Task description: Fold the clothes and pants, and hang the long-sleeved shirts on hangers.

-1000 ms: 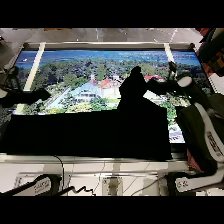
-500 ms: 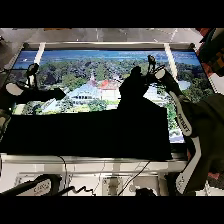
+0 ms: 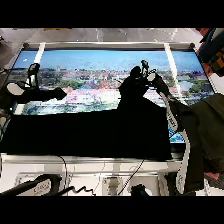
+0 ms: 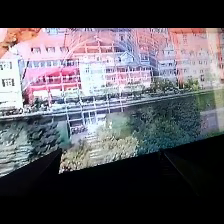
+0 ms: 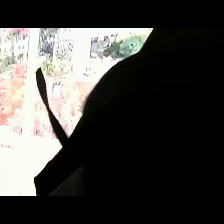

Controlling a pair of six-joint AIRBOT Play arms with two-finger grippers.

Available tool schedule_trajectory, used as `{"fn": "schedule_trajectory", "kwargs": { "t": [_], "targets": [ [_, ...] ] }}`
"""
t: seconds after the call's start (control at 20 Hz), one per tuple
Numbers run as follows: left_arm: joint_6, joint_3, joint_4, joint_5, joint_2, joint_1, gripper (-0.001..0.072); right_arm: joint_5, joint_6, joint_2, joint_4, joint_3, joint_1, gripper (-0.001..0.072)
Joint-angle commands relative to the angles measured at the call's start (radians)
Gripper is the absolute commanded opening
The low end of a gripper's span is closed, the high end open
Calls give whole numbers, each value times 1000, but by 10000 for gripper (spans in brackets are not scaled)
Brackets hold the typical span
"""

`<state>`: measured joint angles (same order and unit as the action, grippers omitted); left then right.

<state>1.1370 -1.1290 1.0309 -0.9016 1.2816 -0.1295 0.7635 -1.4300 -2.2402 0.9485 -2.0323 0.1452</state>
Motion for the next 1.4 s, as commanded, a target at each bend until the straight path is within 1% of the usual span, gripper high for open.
{"fn": "schedule_trajectory", "kwargs": {
  "t": [0.0, 0.1, 0.15, 0.3, 0.45, 0.5, 0.6, 0.65, 0.7, 0.75, 0.8, 0.85, 0.95, 1.0, 1.1, 1.15, 1.25, 1.35],
  "targets": [
    [0, 0, 0, 1, 0, 0, 700, -12, 106, 6, -14, -18, 19, 20],
    [1, 0, -6, 1, 0, 0, 700, 35, 183, 63, -13, -18, 30, 21],
    [0, 0, -23, 1, 0, 0, 699, 86, 216, 102, -16, -18, 37, 20],
    [0, 0, -105, 1, 0, 1, 700, 310, 340, 238, -54, -18, 45, 19],
    [0, 0, -119, 1, 0, 28, 699, 644, 520, 376, -161, -18, 45, 19],
    [0, 0, -119, 1, 0, 43, 699, 773, 550, 415, -194, -14, 45, 19],
    [0, 0, -119, 2, 1, 80, 700, 1051, 575, 484, -263, -5, 45, 20],
    [0, 0, -119, 7, 1, 97, 699, 1075, 560, 519, -283, 5, 43, 19],
    [1, 0, -120, 18, 2, 113, 700, 1075, 568, 558, -286, 24, 42, 19],
    [1, 0, -120, 29, 7, 129, 699, 1075, 601, 585, -264, 32, 41, 19],
    [5, 0, -120, 44, 15, 145, 699, 1075, 612, 605, -228, 33, 40, 20],
    [21, 0, -121, 61, 29, 164, 699, 1075, 608, 617, -202, 33, 40, 19],
    [69, 0, -121, 101, 69, 212, 700, 1075, 557, 635, -197, 33, 40, 20],
    [80, 0, -130, 120, 96, 243, 700, 1075, 545, 646, -196, 35, 43, 19],
    [79, 0, -212, 160, 161, 310, 700, 1075, 543, 670, -181, 45, 43, 19],
    [79, 0, -254, 182, 196, 346, 700, 1075, 535, 682, -143, 45, 43, 19],
    [79, 0, -289, 226, 264, 414, 700, 1075, 504, 715, -67, 48, 43, 19],
    [79, -1, -306, 237, 310, 461, 700, 1048, 505, 784, -21, 90, 43, 18]
  ]
}}
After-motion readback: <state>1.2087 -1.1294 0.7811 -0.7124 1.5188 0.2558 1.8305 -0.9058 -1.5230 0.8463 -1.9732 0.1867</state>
